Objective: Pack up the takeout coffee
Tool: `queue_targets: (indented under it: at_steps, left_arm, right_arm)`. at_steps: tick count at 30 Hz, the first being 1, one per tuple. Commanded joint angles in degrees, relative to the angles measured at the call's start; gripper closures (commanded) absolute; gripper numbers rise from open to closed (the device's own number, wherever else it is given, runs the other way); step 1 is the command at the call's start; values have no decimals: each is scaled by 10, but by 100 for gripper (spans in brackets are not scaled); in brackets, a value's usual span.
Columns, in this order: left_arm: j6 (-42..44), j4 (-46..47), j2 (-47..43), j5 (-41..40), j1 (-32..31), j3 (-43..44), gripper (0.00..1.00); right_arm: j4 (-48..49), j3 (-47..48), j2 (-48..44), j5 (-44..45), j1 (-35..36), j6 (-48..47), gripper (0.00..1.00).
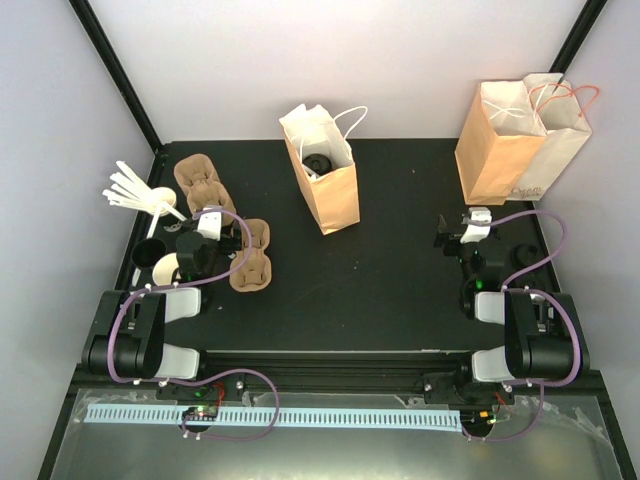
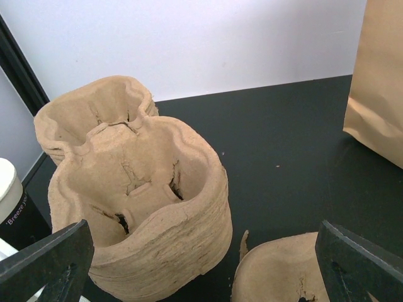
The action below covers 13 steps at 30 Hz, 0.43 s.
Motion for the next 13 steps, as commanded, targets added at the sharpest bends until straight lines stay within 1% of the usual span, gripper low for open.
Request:
queue_targets:
  at_steps: [1, 13]
  left_arm:
    - [-8, 24, 3, 12, 4, 1, 1]
    - [-8, 24, 3, 12, 3, 1, 1]
  right_arm:
    - [11, 10, -1, -12, 2, -15, 0]
    - [7, 13, -1, -9, 5, -15, 0]
